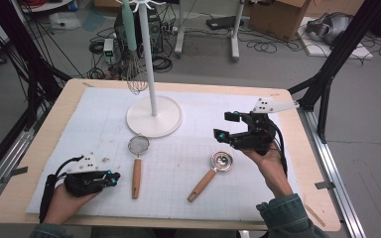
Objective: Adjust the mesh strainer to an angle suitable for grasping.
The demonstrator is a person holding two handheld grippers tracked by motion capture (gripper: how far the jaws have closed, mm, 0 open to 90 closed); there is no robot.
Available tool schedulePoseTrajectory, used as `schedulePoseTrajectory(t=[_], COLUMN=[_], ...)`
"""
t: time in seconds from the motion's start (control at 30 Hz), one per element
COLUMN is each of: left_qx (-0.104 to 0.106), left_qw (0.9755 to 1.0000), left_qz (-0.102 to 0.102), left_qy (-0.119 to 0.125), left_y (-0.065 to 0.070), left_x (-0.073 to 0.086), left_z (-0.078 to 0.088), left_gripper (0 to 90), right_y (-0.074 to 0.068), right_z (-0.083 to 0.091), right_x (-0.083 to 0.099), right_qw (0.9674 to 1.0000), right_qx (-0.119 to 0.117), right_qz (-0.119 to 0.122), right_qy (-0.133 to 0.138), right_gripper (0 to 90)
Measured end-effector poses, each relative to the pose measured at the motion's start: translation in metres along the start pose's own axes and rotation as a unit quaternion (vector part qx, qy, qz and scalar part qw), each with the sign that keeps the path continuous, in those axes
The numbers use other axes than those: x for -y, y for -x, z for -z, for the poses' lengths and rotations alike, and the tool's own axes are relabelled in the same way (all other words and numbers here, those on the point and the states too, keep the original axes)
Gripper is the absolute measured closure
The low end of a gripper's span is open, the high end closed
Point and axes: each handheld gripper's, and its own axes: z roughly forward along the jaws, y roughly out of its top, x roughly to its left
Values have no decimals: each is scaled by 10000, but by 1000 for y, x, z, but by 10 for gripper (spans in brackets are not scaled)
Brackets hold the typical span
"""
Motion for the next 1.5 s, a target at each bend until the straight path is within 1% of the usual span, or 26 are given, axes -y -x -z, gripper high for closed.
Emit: schedulePoseTrajectory(t=[0.13, 0.33, 0.37, 0.5, 0.73, 0.9, 1.07, 1.3, 1.5], left_qx=[104, 370, 424, 534, 626, 666, 702, 736, 748], left_qw=[9998, 9987, 9984, 9977, 9967, 9965, 9960, 9958, 9958], left_qz=[-74, -206, -203, -250, -309, -324, -375, -371, -367], left_qy=[-118, -292, -300, -337, -415, -381, -412, -391, -382], left_y=[5, 14, 15, 17, 19, 20, 20, 20, 20], left_x=[2, 4, 5, 5, 3, 0, -3, -5, -6], left_z=[-3, -12, -13, -16, -23, -28, -32, -35, -36], left_gripper=[895, 895, 895, 895, 895, 895, 895, 895, 895], right_y=[0, 2, 2, 3, 3, 3, 2, 2, 3], right_z=[2, 8, 9, 13, 16, 17, 18, 21, 22], right_x=[6, 13, 14, 16, 16, 16, 17, 18, 19], right_qw=[10000, 9999, 9999, 9998, 9997, 9997, 9997, 9996, 9996], right_qx=[30, 100, 112, 158, 201, 212, 221, 248, 254], right_qz=[-33, -86, -79, -103, -97, -90, -80, -89, -103], right_qy=[-33, -6, 2, 23, 69, 54, 63, 95, 67], right_gripper=[176, 177, 177, 176, 176, 176, 176, 176, 177])
